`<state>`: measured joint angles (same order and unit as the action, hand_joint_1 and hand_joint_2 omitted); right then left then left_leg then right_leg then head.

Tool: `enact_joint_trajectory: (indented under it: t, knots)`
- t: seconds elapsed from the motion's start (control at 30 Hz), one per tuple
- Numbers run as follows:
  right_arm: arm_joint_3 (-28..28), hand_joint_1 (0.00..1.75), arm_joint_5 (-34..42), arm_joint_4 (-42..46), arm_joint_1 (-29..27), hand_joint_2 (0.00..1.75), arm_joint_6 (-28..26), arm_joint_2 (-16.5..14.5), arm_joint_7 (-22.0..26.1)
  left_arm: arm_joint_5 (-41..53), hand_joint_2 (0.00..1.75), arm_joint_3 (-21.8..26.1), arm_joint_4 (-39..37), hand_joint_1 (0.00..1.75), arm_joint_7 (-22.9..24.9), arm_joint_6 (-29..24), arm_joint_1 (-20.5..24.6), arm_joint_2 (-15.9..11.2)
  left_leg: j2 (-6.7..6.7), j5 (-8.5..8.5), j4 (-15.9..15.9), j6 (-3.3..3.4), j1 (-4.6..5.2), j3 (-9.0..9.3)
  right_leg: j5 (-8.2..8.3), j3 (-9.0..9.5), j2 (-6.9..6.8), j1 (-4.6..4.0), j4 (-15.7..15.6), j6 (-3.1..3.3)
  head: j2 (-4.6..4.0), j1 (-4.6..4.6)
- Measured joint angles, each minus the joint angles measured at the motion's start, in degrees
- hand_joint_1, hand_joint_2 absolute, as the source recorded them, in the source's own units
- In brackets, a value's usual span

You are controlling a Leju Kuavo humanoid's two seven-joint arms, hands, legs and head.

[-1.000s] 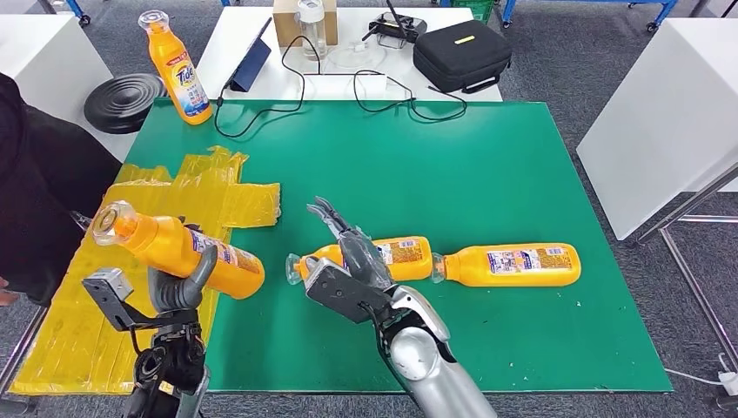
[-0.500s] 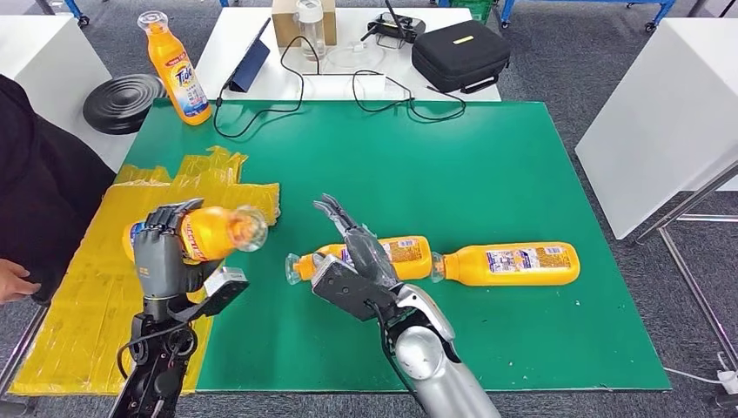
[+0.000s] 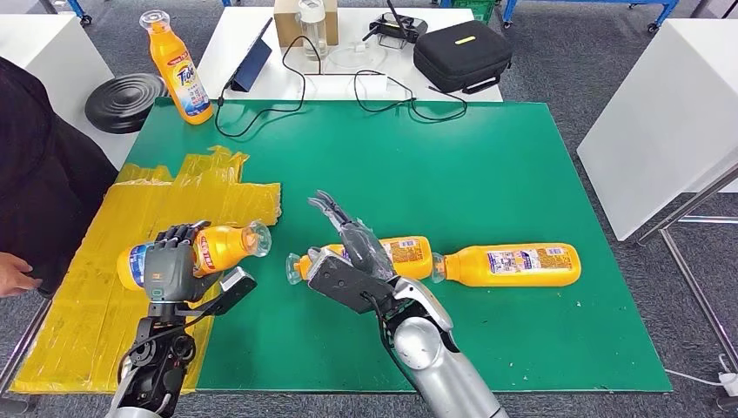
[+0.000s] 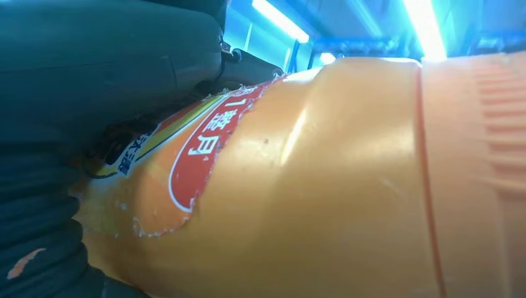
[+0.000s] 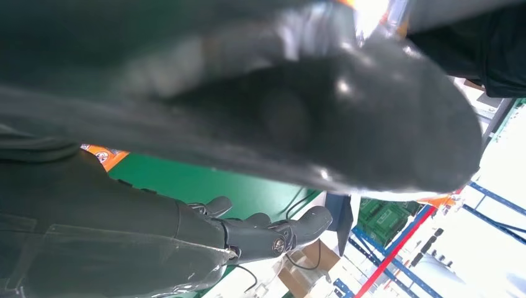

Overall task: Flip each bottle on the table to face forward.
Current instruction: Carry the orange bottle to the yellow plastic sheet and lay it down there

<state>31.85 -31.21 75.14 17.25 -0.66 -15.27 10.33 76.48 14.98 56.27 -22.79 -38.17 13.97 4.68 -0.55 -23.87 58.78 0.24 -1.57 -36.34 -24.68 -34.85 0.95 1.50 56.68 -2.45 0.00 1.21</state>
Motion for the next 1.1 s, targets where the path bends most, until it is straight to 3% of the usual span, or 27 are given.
enact_joint_trajectory:
  t: [0.4, 0.63, 0.7, 0.73, 0.77, 0.83, 0.87, 1.1]
  knots:
    - [0.3, 0.0, 0.0, -1.7, 0.9, 0.0, 0.0, 0.1, 0.0, 0.0, 1.75, 0.5, -5.1, 1.75, 0.7, -0.1, 1.4, 0.0, 0.0, 0.0, 0.0, -0.01, 0.0, -0.01, 0.0, 0.0, 0.0, 0.0, 0.0, 0.0, 0.0, 0.01]
    - [0.6, 0.0, 0.0, -2.3, 1.0, 0.0, 0.2, 0.1, 0.0, -1.9, 1.75, 0.2, -12.5, 1.75, 5.6, -0.1, 6.4, -1.1, -0.05, 0.05, 0.0, -0.07, 0.0, 0.03, 0.01, 0.04, -0.02, 0.0, 0.1, 0.01, 0.0, 0.0]
    - [0.7, 0.0, -0.3, -2.5, 1.0, 0.87, 0.3, 0.2, 0.0, -2.8, 1.75, 0.0, -15.5, 1.74, 6.8, -0.1, 8.4, -1.8, -0.06, 0.07, 0.0, -0.1, 0.0, 0.05, 0.01, 0.05, -0.02, 0.0, 0.1, 0.02, 0.0, 0.0]
    - [0.8, 0.0, -0.6, -2.6, 1.0, 1.31, 0.4, 0.3, 0.0, -3.3, 1.75, 0.0, -17.0, 1.3, 7.3, -0.1, 9.4, -2.1, -0.07, 0.08, 0.0, -0.11, 0.0, 0.07, 0.02, 0.05, -0.02, 0.0, 0.1, 0.02, 0.0, 0.0]
    - [0.8, 0.0, -1.1, -2.7, 1.0, 1.75, 0.5, 0.4, -0.1, -3.9, 1.31, -0.1, -18.5, 0.86, 7.5, -0.1, 10.4, -2.5, -0.07, 0.08, 0.0, -0.12, 0.0, 0.09, 0.02, 0.05, -0.02, 0.0, 0.2, 0.02, 0.0, 0.0]
    - [1.0, 0.0, -3.0, -2.9, 1.1, 1.75, 0.5, 0.6, -0.9, -5.4, 0.44, -0.2, -21.2, 0.0, 7.9, -0.1, 12.0, -3.1, -0.06, 0.09, 0.0, -0.14, 0.0, 0.12, 0.02, 0.05, -0.01, 0.0, 0.2, 0.03, 0.0, 0.01]
    - [1.1, 0.0, -4.4, -3.1, 1.2, 1.75, 0.4, 0.7, -1.7, -6.1, 0.0, -0.2, -22.5, 0.0, 8.1, -0.1, 12.6, -3.5, -0.04, 0.1, 0.0, -0.15, 0.0, 0.13, 0.02, 0.03, 0.0, 0.0, 0.2, 0.03, 0.0, 0.01]
    - [2.4, 0.0, -14.8, -7.9, 3.2, 1.75, -0.8, 1.3, -8.3, -9.1, 0.0, -1.0, -28.3, 0.0, 8.6, 0.0, 14.1, -4.4, -0.04, 0.19, 0.0, -0.26, -0.02, 0.11, 0.03, -0.01, -0.01, -0.01, 0.3, 0.04, 0.0, 0.0]
